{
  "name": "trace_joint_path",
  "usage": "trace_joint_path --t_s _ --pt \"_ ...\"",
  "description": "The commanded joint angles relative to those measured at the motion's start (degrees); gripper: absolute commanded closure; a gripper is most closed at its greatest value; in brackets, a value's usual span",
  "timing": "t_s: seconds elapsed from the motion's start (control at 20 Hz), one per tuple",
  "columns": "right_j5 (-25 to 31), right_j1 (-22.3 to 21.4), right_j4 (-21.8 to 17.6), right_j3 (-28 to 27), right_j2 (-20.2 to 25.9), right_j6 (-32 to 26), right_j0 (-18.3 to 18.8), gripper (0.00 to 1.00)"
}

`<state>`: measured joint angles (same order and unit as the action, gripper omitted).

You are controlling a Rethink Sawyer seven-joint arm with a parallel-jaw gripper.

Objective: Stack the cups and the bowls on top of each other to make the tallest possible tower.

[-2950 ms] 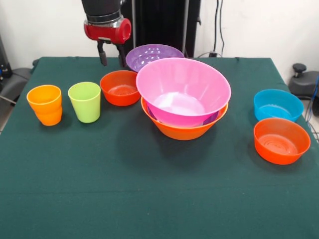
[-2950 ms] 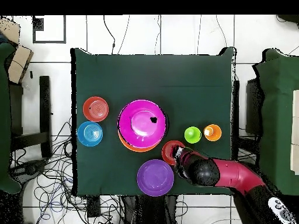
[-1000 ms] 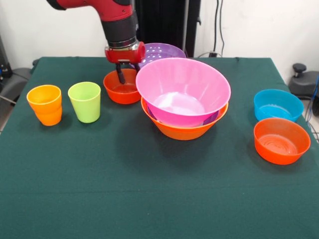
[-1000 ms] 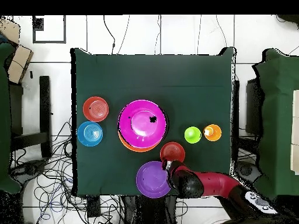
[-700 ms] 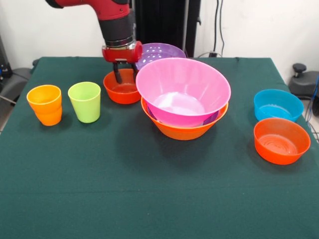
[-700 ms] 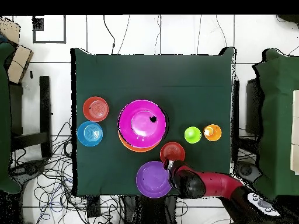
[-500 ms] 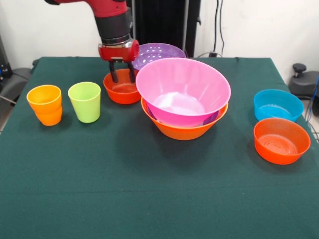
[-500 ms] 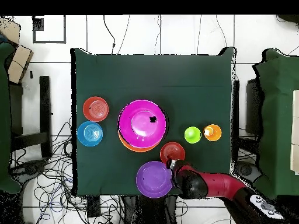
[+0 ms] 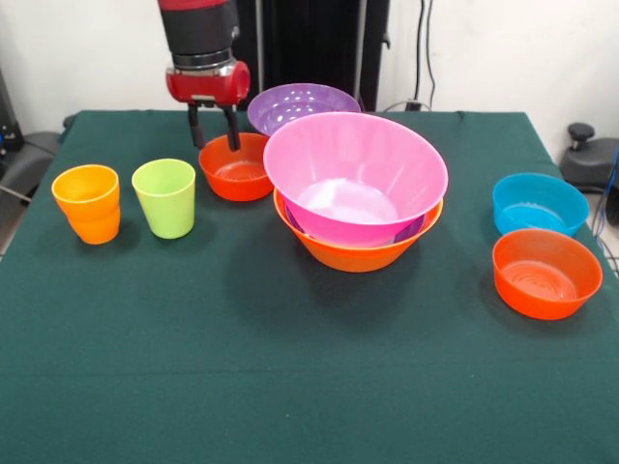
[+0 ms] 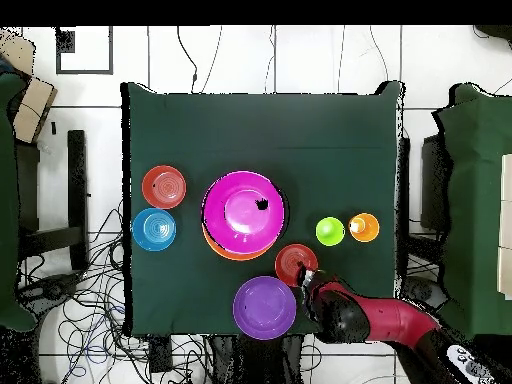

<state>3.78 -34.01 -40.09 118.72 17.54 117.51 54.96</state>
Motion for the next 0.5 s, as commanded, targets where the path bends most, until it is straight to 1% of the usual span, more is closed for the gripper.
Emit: trace_joint_path --t_s 0.05,0.3,0.4,0.5 --pt "7.12 -0.24 1.49 -0.28 5.62 -1.08 0.16 0.00" --pt "3.85 4.25 -1.80 -2.52 3.82 -1.02 0.78 0.00" --pt "3.61 4.70 -2.53 -2.44 3.79 -1.59 1.76 0.00" --pt "4.14 4.15 -2.53 -1.99 3.94 -2.01 2.39 0.00"
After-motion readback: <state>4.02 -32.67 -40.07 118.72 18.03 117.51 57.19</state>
